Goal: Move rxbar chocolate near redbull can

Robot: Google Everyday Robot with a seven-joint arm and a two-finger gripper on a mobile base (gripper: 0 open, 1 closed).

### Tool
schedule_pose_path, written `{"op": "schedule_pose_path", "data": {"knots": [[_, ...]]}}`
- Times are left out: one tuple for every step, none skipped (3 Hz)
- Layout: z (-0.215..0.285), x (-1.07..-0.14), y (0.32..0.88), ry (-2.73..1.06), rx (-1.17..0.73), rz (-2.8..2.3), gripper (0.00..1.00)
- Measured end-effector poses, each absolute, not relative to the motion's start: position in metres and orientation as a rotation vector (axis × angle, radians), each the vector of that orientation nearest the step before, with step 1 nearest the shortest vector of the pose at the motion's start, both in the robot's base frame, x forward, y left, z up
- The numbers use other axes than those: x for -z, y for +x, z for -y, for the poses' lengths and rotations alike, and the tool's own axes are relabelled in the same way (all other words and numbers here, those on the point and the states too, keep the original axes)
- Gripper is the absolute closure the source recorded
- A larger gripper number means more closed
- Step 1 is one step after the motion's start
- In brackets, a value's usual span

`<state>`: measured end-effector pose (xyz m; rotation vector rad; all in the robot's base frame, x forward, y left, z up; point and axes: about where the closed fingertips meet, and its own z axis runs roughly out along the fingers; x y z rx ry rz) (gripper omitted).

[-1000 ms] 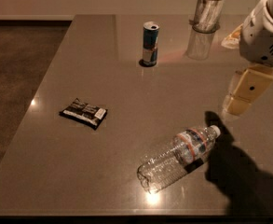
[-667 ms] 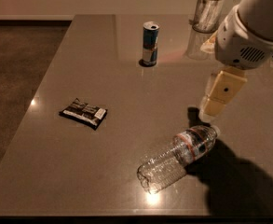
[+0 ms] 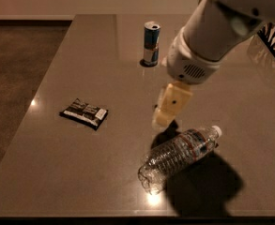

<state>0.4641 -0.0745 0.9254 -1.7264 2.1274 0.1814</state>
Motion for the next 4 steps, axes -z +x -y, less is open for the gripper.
{"op": "schedule_pose_path", "data": {"knots": [[0.022, -0.904, 0.466, -1.725, -0.223, -2.096, 0.00], [-0.018, -0.885, 0.476, -1.727, -0.242, -2.090, 0.00], [-0.051, -0.869, 0.485, -1.729, -0.254, -2.097, 0.00], [-0.076, -0.853, 0.492, -1.717, -0.245, -2.117, 0.00]]}}
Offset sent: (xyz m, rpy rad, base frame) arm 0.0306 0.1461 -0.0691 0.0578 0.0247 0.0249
